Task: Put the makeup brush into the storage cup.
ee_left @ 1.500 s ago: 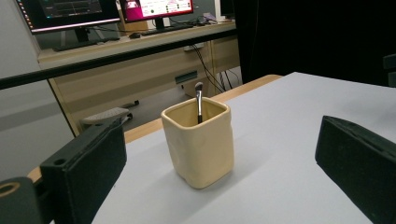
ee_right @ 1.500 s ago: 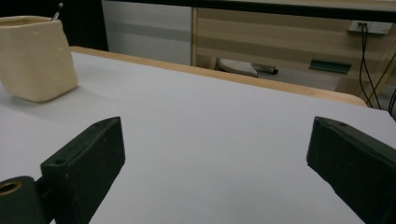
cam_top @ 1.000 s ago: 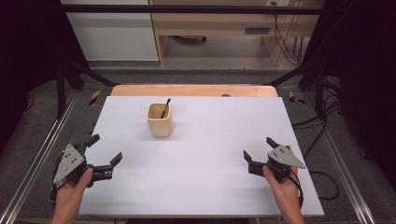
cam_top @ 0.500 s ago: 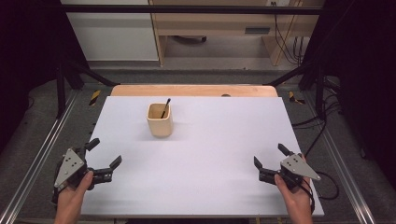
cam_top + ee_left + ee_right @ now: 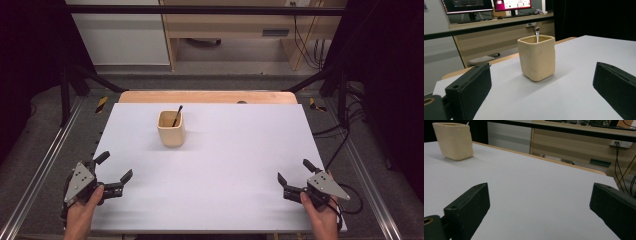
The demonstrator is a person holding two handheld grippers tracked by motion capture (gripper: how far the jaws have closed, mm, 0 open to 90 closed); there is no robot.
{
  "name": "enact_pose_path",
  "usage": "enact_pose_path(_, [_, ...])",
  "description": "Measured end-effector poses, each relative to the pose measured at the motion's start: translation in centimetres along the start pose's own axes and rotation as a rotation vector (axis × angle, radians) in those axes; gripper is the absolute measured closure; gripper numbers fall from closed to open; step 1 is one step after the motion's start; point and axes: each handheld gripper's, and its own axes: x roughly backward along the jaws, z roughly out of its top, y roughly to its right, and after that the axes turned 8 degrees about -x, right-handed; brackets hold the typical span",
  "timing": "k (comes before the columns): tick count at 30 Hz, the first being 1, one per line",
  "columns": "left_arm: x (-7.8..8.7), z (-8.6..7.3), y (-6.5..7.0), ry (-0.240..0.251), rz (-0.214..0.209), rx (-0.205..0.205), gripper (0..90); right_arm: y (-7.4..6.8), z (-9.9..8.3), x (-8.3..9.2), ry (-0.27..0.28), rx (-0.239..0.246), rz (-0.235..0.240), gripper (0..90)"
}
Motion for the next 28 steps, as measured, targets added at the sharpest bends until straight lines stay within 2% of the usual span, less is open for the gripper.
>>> enact_pose_path(8, [-0.3, -0.8, 0.2, -0.003, 0.006, 0.008, 1.7, 0.2, -0.6, -0.4, 0.034, -0.012, 0.017, 2.7])
enact_pose_path(16, [0.0, -1.5, 0.0, 0.005, 0.016, 0.023, 1.7, -0.2, -0.5, -1.7, 0.061, -0.018, 0.015, 3.0])
enact_pose_path(22, [0.2, -1.6, -0.1, 0.021, 0.021, 0.032, 1.7, -0.6, -0.6, -2.4, 0.072, -0.026, 0.006, 3.0])
enact_pose_path(28, [0.4, -1.4, 0.0, 0.036, 0.032, 0.039, 1.7, -0.8, -1.3, -2.4, 0.078, -0.029, 0.006, 2.9])
